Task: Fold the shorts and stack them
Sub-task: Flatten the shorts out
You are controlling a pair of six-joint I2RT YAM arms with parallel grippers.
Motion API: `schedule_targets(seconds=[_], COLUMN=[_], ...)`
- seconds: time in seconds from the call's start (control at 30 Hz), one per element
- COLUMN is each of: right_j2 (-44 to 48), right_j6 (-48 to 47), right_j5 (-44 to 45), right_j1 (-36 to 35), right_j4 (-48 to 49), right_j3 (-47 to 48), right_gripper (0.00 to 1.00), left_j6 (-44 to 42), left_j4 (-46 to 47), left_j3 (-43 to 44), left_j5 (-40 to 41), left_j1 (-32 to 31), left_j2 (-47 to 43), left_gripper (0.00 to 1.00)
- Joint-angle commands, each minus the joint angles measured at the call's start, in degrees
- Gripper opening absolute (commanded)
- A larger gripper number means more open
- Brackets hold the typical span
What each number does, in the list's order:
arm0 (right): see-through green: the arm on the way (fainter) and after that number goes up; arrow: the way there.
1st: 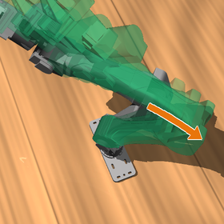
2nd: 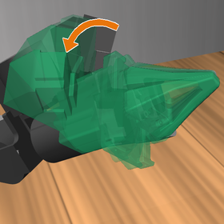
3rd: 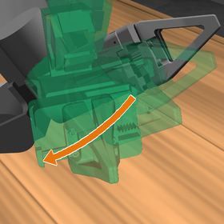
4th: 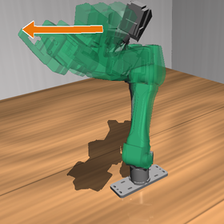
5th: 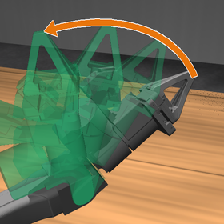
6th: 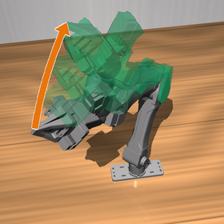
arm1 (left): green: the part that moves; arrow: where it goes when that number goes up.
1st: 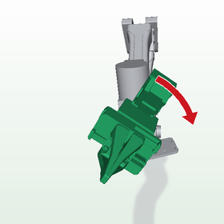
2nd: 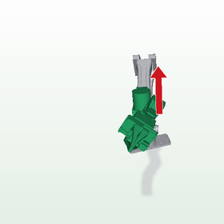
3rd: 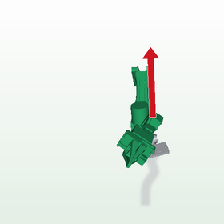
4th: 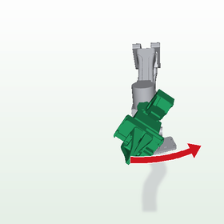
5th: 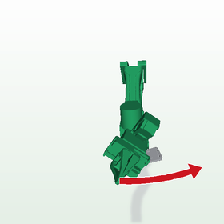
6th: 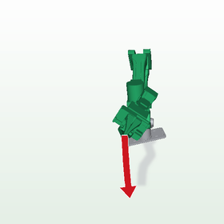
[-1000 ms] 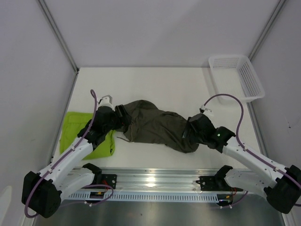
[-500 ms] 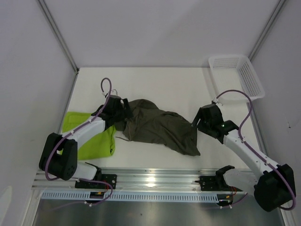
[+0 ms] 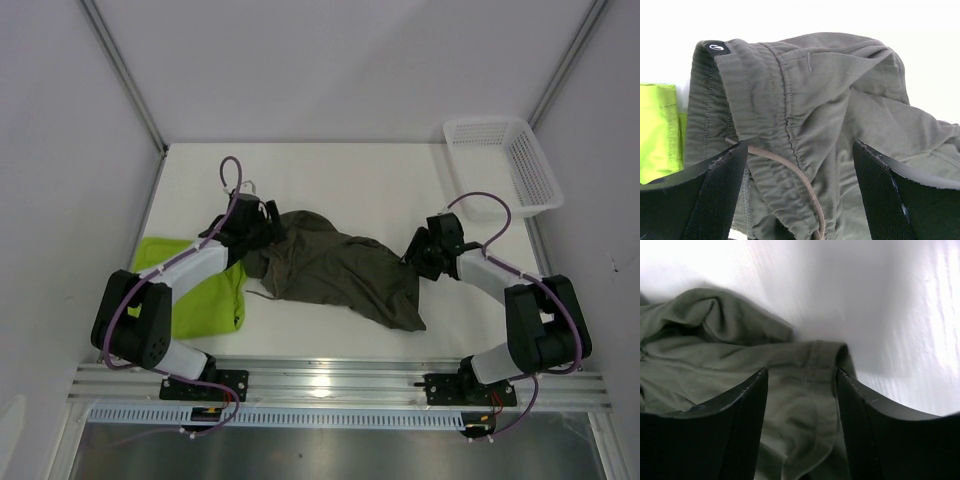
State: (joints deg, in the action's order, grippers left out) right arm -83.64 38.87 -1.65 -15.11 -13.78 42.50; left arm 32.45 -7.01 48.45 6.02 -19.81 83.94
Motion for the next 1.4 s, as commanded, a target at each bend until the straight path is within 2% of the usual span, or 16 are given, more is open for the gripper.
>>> schedule_targets(seconds=[0.0, 0.07, 0.1, 0.13, 0.17, 0.2, 0.23, 0.47, 0.7, 0.93, 1.13, 1.37], right_j2=[-1.5, -2.1, -2.3, -2.3, -2.1, -1.4, -0.8, 9.5, 20.6, 22.6, 22.3, 21.0], right_j6=[0.5, 0.7, 0.8, 0.9, 1.0, 1.0, 1.0, 0.2, -1.6, -6.0, -7.4, -8.2], right_j5=[-3.4, -4.1, -4.3, -4.6, -4.5, -4.6, -4.5, -1.9, -6.3, -11.1, -12.5, -13.5], right_j1=[0.5, 0.5, 0.5, 0.5, 0.5, 0.5, 0.5, 3.7, 11.8, 14.6, 14.6, 14.6], right_j4=[8.0, 8.9, 9.5, 9.6, 9.7, 9.7, 9.6, 8.2, 9.1, 8.6, 10.5, 12.2], right_j3=[-0.8, -0.7, -0.6, -0.5, -0.6, -0.7, -0.7, -2.9, -7.0, -7.8, -10.1, -10.9], right_gripper=[0.58, 0.51, 0.40, 0.34, 0.26, 0.07, 0.00, 0.00, 0.00, 0.00, 0.00, 0.00], left_j6=[-1.0, -1.1, -1.2, -1.3, -1.3, -1.3, -1.4, -2.3, -0.7, 1.6, 3.8, 3.7], left_j4=[2.5, 2.0, 1.8, 1.6, 1.2, 1.0, 0.9, -1.8, 0.1, 3.7, 8.8, 11.6], left_j3=[-0.4, -0.5, -0.5, -0.5, -0.5, -0.6, -0.7, -1.1, -5.9, -12.2, -12.6, -11.5], left_j5=[-1.7, -1.6, -1.5, -1.5, -1.5, -1.6, -1.7, -4.9, -10.3, -14.1, -21.5, -20.9], left_j1=[0.5, 0.5, 0.5, 0.5, 0.5, 0.5, 0.5, 0.5, 0.4, -0.2, -1.5, -5.8], left_j2=[-2.6, -3.2, -3.9, -4.2, -4.7, -5.6, -6.2, -9.7, -13.3, -15.7, -11.9, -8.3], left_gripper=[0.87, 0.87, 0.87, 0.87, 0.87, 0.87, 0.87, 0.88, 0.87, 0.85, 0.74, 0.73])
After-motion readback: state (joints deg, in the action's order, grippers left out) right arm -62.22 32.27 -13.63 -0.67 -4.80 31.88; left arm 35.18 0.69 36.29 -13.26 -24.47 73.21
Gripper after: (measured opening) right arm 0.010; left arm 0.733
